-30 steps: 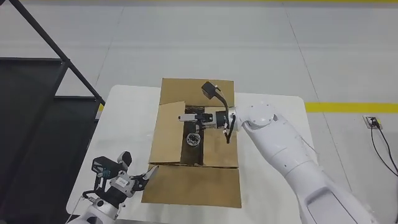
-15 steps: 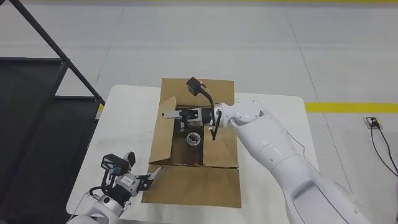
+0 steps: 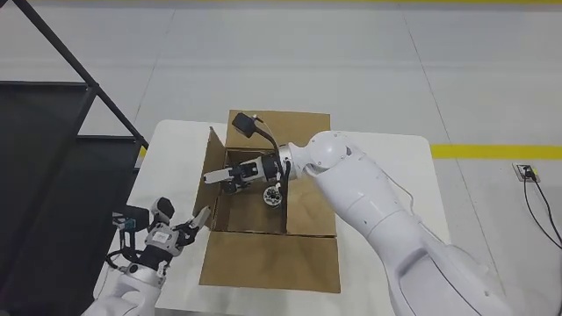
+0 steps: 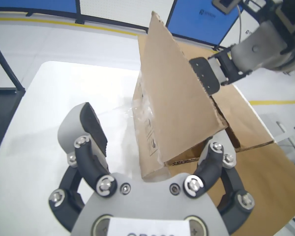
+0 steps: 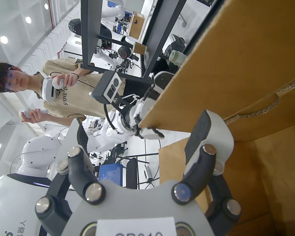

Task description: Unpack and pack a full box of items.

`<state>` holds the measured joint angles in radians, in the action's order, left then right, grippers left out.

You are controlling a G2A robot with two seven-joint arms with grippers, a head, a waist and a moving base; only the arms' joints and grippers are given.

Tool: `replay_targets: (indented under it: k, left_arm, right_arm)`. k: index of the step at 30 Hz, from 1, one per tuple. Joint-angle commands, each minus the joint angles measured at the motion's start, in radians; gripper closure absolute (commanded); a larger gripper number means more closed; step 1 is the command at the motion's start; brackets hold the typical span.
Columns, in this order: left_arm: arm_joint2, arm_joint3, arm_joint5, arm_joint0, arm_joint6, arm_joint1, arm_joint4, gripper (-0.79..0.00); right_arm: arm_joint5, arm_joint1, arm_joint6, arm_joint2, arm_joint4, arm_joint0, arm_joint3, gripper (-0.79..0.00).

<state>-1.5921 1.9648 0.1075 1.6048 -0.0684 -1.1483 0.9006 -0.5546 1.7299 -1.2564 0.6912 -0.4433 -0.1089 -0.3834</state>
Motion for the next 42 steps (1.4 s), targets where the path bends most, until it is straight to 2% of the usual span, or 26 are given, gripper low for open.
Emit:
replay_targets:
  k: [1,8,18,25,32,42]
  left_arm:
    - [-0.020,-0.009,0.000,0.016,0.010,0.000,-0.012,-0.785]
    - [-0.069,-0.067,-0.015,0.053,0.005,-0.001,-0.038,-0.785]
    - [-0.034,-0.221,-0.052,-0.038,-0.039,-0.008,-0.063,-0.785]
    - [-0.007,-0.270,-0.058,-0.071,-0.038,-0.013,-0.044,-0.785]
    - [-0.057,-0.181,-0.041,-0.001,0.006,-0.013,-0.073,-0.785]
    - [-0.117,-0.004,-0.022,0.115,0.047,-0.016,-0.085,-0.785]
  right_arm:
    - [-0.009,0.001,0.000,0.002,0.004,0.007,0.013,-0.785]
    - [-0.065,-0.034,0.056,0.043,0.006,0.008,0.040,-0.785]
    - [-0.088,-0.137,0.079,0.132,-0.020,-0.056,-0.010,-0.785]
    - [-0.085,-0.199,0.076,0.181,-0.014,-0.118,-0.107,-0.785]
    - [-0.071,-0.240,0.062,0.214,0.000,-0.168,-0.194,-0.785]
    - [-0.049,-0.266,0.040,0.241,-0.001,-0.195,-0.243,-0.785]
